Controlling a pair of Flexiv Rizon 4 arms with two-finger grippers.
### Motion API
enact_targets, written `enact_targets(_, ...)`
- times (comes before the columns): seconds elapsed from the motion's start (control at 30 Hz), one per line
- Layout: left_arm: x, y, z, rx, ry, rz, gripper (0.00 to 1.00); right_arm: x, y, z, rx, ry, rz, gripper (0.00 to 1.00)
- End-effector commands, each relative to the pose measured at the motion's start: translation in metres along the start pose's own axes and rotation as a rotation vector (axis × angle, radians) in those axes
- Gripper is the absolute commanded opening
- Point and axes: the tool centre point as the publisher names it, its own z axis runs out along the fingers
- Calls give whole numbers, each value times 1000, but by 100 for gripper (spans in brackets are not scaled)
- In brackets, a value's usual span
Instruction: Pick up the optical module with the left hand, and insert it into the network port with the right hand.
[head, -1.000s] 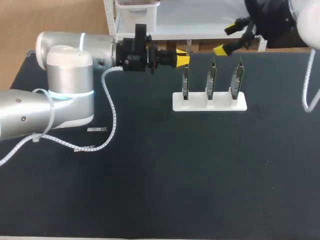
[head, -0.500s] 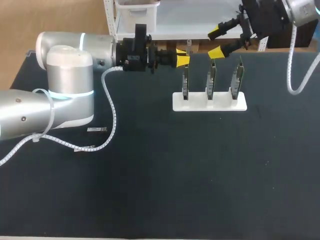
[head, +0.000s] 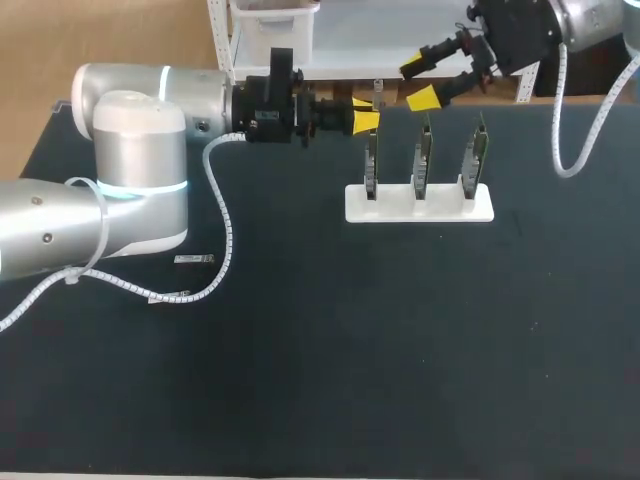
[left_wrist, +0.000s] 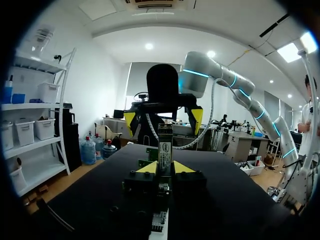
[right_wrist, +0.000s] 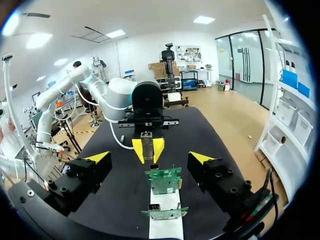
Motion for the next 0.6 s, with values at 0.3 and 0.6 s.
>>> enact_targets(0.3,0,-1,0,-4,-2,1,0,-4,9,15,48,-8,6,100)
enact_targets(0.6,0,-1,0,-4,-2,1,0,-15,9,28,15,7,-27,100)
